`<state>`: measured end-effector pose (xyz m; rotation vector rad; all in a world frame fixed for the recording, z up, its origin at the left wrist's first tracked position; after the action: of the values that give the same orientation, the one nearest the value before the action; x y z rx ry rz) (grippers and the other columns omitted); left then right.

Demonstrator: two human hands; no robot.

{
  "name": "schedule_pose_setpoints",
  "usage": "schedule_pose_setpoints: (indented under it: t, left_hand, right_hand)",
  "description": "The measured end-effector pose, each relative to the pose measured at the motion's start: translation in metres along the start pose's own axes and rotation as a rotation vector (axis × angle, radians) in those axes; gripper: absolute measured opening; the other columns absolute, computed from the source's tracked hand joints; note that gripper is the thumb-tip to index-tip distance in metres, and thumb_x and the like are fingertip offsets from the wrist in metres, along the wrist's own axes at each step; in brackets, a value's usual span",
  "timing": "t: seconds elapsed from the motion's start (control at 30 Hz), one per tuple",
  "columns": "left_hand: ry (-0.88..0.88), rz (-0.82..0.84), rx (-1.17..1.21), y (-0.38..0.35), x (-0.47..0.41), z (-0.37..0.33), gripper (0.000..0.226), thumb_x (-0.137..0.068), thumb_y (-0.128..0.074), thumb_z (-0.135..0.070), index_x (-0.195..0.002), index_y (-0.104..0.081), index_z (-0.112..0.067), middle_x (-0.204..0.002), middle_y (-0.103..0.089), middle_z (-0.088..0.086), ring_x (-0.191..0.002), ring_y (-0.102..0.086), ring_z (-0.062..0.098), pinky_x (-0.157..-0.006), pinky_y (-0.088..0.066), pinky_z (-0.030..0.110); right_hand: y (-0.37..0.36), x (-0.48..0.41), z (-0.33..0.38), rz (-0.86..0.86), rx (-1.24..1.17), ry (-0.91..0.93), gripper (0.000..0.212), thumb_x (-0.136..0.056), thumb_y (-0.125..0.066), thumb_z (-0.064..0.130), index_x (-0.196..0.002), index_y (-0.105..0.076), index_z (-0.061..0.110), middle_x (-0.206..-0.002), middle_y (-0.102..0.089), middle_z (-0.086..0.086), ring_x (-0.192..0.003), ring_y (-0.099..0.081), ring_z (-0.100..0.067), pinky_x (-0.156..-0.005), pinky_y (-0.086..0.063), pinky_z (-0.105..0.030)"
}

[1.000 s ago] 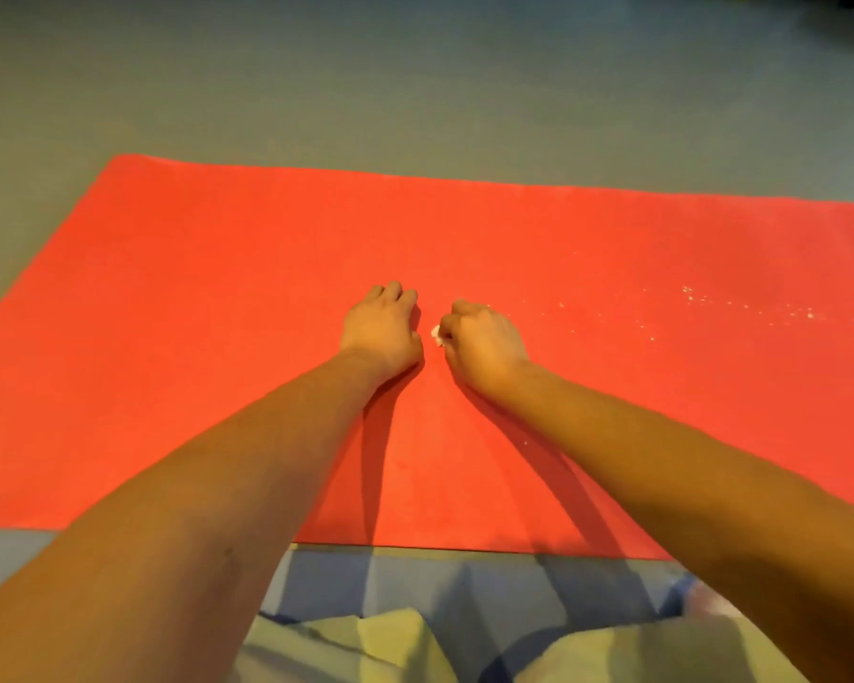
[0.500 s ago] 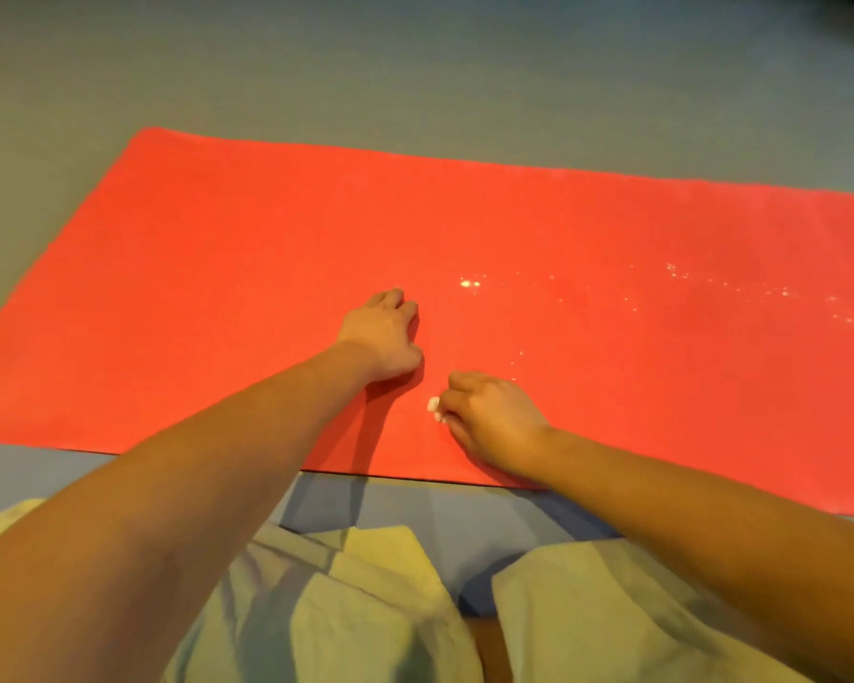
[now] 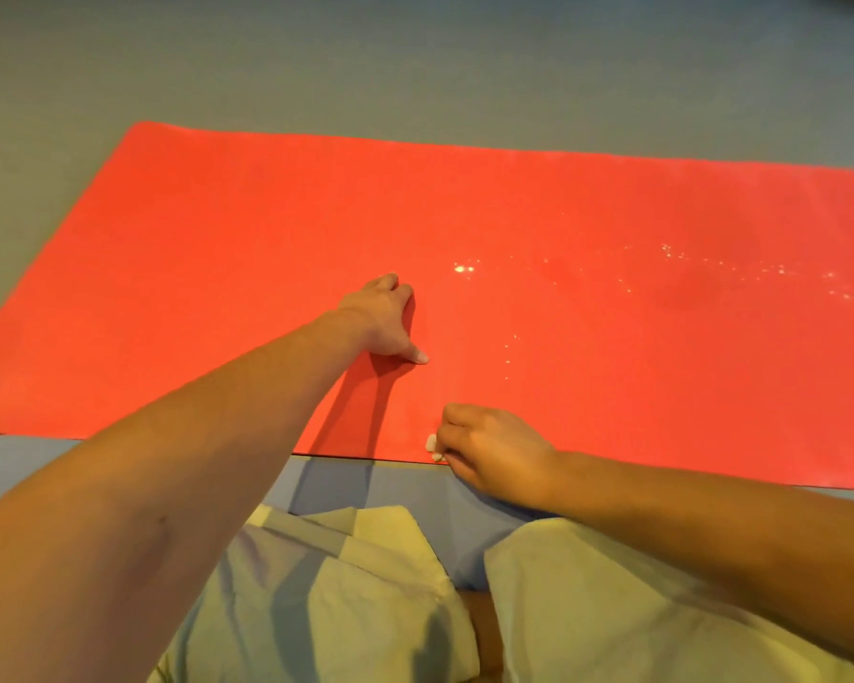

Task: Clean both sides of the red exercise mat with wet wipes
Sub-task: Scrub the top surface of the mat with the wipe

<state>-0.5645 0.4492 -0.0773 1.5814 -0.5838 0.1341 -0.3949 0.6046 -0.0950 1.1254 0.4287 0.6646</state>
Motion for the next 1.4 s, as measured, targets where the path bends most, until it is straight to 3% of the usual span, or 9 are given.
schedule_pose_setpoints:
  t: [0.3,0.53,0.7,0.87,0.97,1.03,1.1,1.2,1.4]
  left_hand:
    - [0.015,-0.003,0.005,0.0,-0.002,-0.007,0.13,-0.06,-0.089,-0.071,-0.162,-0.023,-0.023,-0.163,-0.024,0.006,-0.152,-0.025,0.03,-0.119,-0.037,0.048]
    - [-0.029,0.02,-0.105,0.014,-0.014,-0.004,0.121,-0.054,-0.086,-0.077,-0.157,-0.039,-0.034,-0.146,-0.04,0.008,-0.137,-0.04,0.034,-0.113,-0.043,0.046]
    - [-0.033,-0.011,-0.092,0.017,-0.021,-0.003,0.114,-0.053,-0.09,-0.073,-0.15,-0.044,-0.034,-0.141,-0.041,0.007,-0.134,-0.041,0.033,-0.11,-0.045,0.046]
    - [-0.043,-0.03,-0.098,0.016,-0.024,-0.002,0.128,-0.049,-0.092,-0.07,-0.155,-0.031,-0.032,-0.156,-0.028,0.008,-0.149,-0.027,0.032,-0.114,-0.04,0.055]
    - [-0.04,0.045,-0.085,0.016,-0.036,-0.001,0.156,-0.045,-0.094,-0.071,-0.165,-0.003,-0.029,-0.172,-0.003,0.01,-0.16,-0.006,0.029,-0.124,-0.029,0.053]
    - [-0.049,0.101,-0.083,0.016,-0.045,0.0,0.162,-0.044,-0.095,-0.07,-0.166,0.002,-0.027,-0.173,0.008,0.01,-0.161,0.002,0.029,-0.128,-0.022,0.048]
    - [-0.063,0.111,-0.096,0.016,-0.05,0.0,0.159,-0.045,-0.095,-0.069,-0.167,-0.003,-0.024,-0.173,0.005,0.012,-0.161,0.001,0.03,-0.129,-0.021,0.044]
    - [-0.076,0.106,-0.126,0.02,-0.051,-0.005,0.155,-0.044,-0.095,-0.069,-0.166,-0.013,-0.021,-0.171,-0.008,0.013,-0.16,-0.009,0.032,-0.128,-0.024,0.041]
    - [-0.088,0.091,-0.162,0.034,-0.059,-0.012,0.111,-0.053,-0.094,-0.065,-0.146,-0.049,-0.026,-0.14,-0.043,0.008,-0.131,-0.046,0.034,-0.108,-0.047,0.046]
  right_hand:
    - [0.023,-0.055,-0.047,-0.138,0.015,-0.243,0.012,-0.088,-0.061,0.023,-0.095,-0.07,0.022,-0.094,-0.059,0.002,-0.087,-0.063,-0.026,-0.063,-0.041,-0.031]
    - [0.01,-0.016,-0.027,-0.047,0.031,0.002,0.012,-0.09,-0.063,0.024,-0.1,-0.068,0.027,-0.096,-0.058,0.003,-0.086,-0.061,-0.021,-0.064,-0.049,-0.034]
    - [0.036,-0.073,-0.086,-0.185,0.091,-0.226,0.01,-0.091,-0.062,0.023,-0.091,-0.072,0.026,-0.095,-0.061,0.005,-0.09,-0.064,-0.022,-0.063,-0.042,-0.03]
    - [0.052,-0.111,-0.117,-0.2,0.089,-0.457,0.019,-0.084,-0.06,0.014,-0.089,-0.075,0.023,-0.099,-0.067,0.004,-0.094,-0.065,-0.025,-0.066,-0.044,-0.031]
    - [0.041,-0.093,-0.095,-0.167,0.094,-0.351,0.019,-0.084,-0.06,0.014,-0.09,-0.074,0.025,-0.098,-0.066,0.004,-0.095,-0.065,-0.025,-0.07,-0.05,-0.035]
    - [0.034,-0.074,-0.08,-0.127,0.104,-0.218,0.014,-0.085,-0.062,0.019,-0.091,-0.071,0.027,-0.095,-0.064,0.006,-0.094,-0.063,-0.022,-0.068,-0.051,-0.035]
    - [0.031,-0.062,-0.073,-0.095,0.143,-0.117,0.011,-0.086,-0.062,0.024,-0.093,-0.07,0.029,-0.093,-0.062,0.006,-0.091,-0.061,-0.02,-0.064,-0.051,-0.035]
    - [0.039,-0.074,-0.085,-0.135,0.171,-0.119,0.009,-0.088,-0.063,0.026,-0.09,-0.072,0.029,-0.089,-0.062,0.007,-0.088,-0.062,-0.02,-0.059,-0.046,-0.031]
    - [0.071,-0.167,-0.163,-0.174,0.301,-0.416,0.017,-0.085,-0.059,0.019,-0.093,-0.075,0.021,-0.096,-0.066,-0.004,-0.091,-0.065,-0.034,-0.061,-0.04,-0.033]
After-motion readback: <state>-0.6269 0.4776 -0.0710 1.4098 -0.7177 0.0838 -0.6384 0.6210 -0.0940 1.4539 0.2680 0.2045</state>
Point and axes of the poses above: each hand's wrist, its own x-axis away from the middle knuckle, its own y-axis out of the back of the hand, z = x × y, the point moved 4 cm from there along -x, towards the middle knuckle
